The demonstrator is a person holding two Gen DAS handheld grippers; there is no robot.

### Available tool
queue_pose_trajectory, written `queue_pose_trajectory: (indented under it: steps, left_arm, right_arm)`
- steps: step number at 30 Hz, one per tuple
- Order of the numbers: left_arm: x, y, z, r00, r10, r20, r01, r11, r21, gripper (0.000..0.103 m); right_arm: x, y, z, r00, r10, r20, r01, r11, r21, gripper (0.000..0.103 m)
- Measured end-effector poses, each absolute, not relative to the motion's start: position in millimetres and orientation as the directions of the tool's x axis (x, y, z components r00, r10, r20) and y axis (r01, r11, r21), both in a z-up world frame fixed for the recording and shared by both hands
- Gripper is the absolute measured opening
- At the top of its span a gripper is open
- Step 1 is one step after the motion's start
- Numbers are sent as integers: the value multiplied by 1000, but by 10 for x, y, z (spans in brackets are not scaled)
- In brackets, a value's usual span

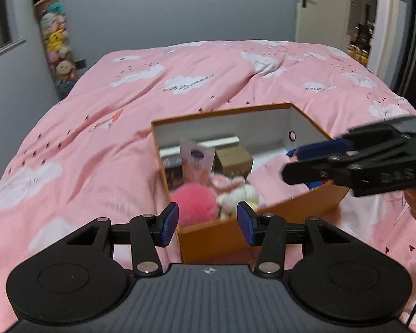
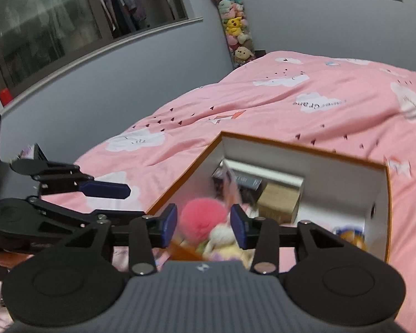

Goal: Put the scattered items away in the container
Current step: 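Move the left tool to the dark grey box while the right tool approaches the mirror, then close the left tool on the dark grey box while the right tool grips the round compact mirror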

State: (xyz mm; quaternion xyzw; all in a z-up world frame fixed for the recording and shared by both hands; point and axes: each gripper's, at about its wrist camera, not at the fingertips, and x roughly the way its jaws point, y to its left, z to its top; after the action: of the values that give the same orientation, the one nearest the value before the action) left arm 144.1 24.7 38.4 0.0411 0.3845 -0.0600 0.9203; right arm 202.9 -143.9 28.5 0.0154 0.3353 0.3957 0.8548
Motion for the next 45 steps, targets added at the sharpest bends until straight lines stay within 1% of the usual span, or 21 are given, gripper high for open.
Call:
queue_pose_trajectory:
  steps: [4,7,10,13,14,17,20,26,34,38,39,41,45]
  left_arm:
    - [1258,272,245,667,-67,-742,58,998,-38,55]
    - [1168,319,83,628,-57,-776,-3,997,-76,55]
    - [1113,381,-85,602,-14,-799,-57,997,-61,55]
    - [1058,437,-217,574,16,-818,-89,995,-44,56]
    - [1039,466,-268,564,22,-825,-104,994,-45,57]
    - [985,554,-407,537,25,-843,-150,987,-66,63]
    - [940,617,-530,513,26,-858,-190,978,-84,64]
    - [920,679,-670,481,30,-876,-227,969,-92,64]
    - [952,735,-728,468,-6,-884,-238,962,-132,67]
    - [954,757,-773,459,-24,-888,-235,961,-148,72]
    - [955,766,-789,457,-34,-889,-234,960,-157,72]
    - [963,804,-843,447,-78,-891,-235,951,-201,77]
    - [975,908,-957,428,-161,-889,-268,917,-295,78]
  right_arm:
    - [1718,-1585,176,478,679,-556,-616,711,339,51]
    - [1558,-1674,-19,492,635,-596,-547,757,356,52]
    - [1456,-1771,-243,504,575,-645,-472,808,352,53]
    - [1419,-1873,-439,541,487,-685,-388,868,311,62]
    - [1401,-1921,-501,555,463,-691,-363,882,300,67]
    - [1408,-2049,-671,576,390,-718,-277,920,276,69]
    - [1432,-2156,-840,570,340,-748,-193,940,280,75]
    - [1455,-2132,-1089,573,267,-775,-156,964,217,75]
    - [1501,-2197,-1224,544,281,-791,-123,959,255,75]
    - [1494,-2202,-1273,529,275,-803,-104,960,261,74]
    - [1492,-2200,-1282,526,274,-805,-102,960,260,74]
    - [1507,-2194,-1309,518,274,-810,-98,960,263,74]
    - [1512,-2189,-1344,509,275,-816,-93,960,265,74]
